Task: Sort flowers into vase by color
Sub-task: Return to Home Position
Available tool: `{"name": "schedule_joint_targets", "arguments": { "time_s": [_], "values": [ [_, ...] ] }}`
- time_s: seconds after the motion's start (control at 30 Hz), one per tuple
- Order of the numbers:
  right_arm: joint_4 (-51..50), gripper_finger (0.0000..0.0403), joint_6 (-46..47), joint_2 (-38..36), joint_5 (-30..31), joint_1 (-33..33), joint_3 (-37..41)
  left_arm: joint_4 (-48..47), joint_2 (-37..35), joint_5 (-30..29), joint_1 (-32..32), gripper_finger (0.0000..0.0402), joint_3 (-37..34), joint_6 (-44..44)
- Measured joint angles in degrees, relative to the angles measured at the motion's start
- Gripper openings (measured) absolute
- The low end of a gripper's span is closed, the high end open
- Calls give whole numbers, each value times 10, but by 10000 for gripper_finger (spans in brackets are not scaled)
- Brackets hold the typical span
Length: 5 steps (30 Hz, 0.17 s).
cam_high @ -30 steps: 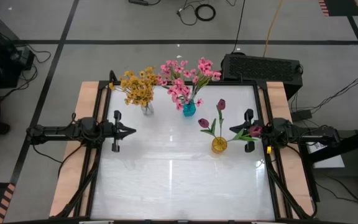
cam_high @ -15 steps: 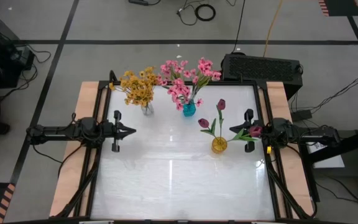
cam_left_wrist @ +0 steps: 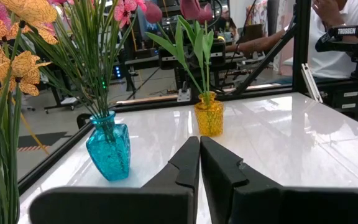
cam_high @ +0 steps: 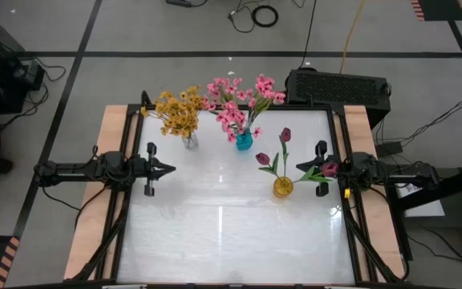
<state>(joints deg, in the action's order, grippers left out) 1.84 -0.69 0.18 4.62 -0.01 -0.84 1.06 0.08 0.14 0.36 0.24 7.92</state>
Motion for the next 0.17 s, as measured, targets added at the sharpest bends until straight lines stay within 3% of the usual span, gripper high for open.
{"name": "schedule_joint_targets", "arguments": {
  "time_s": [0.17],
  "values": [
    [0, 0, 0, 0, 0, 0, 0, 0, 0, 0, 0, 22, 0, 0]
  ]
}}
